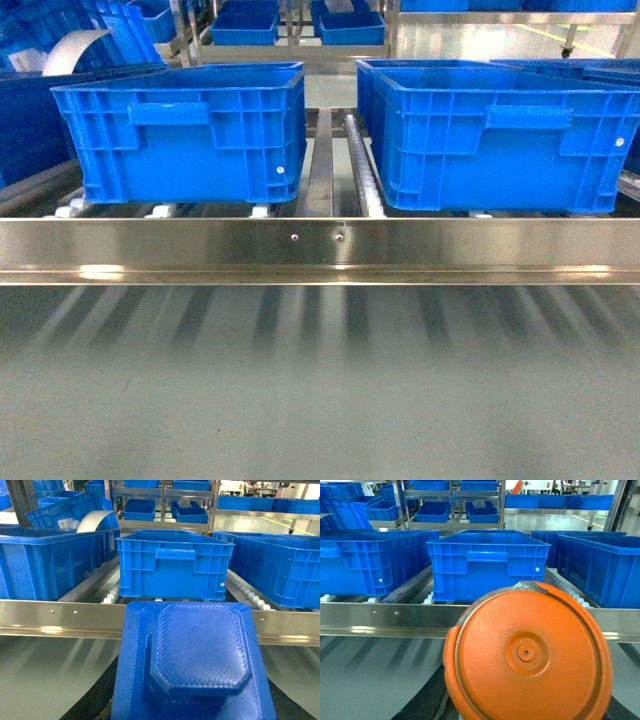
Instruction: Sort blue parts and orange caps into right shelf containers
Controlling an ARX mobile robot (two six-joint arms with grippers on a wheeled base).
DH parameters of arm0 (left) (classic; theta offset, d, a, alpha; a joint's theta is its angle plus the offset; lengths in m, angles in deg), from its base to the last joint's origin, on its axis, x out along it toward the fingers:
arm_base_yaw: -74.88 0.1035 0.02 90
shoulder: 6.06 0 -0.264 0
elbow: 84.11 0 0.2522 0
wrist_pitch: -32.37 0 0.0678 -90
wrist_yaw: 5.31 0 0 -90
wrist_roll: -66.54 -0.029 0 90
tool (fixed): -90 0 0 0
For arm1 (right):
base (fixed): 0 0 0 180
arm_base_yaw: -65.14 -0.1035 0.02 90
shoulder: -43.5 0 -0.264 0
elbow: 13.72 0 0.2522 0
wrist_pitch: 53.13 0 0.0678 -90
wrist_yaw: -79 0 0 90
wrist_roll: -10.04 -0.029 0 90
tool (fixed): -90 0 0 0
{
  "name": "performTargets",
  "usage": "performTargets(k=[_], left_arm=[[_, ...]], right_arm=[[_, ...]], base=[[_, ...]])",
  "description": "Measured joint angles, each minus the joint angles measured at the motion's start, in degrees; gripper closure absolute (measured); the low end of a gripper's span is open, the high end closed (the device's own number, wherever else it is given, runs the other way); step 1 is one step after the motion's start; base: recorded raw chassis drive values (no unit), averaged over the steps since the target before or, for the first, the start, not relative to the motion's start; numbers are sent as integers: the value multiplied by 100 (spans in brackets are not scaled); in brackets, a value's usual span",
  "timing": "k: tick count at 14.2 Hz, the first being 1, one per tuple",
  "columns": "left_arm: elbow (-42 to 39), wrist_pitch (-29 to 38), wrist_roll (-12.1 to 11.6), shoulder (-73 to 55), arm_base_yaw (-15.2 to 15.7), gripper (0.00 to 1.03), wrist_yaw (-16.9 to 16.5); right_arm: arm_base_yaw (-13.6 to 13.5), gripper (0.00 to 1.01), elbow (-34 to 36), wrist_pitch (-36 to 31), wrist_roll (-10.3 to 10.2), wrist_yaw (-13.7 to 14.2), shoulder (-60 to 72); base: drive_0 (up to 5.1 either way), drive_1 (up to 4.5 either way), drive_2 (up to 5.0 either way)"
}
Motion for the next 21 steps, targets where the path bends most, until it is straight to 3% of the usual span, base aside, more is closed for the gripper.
performTargets(k=[2, 21], left_arm=[[0, 0, 0, 0, 0, 61, 0], [0, 2, -2, 0, 0, 61, 4]], right_arm=[[0, 57, 0, 0, 0, -2, 0], [0, 57, 0, -22, 0, -2, 0]], base=[[0, 0, 0], [1, 430, -428]])
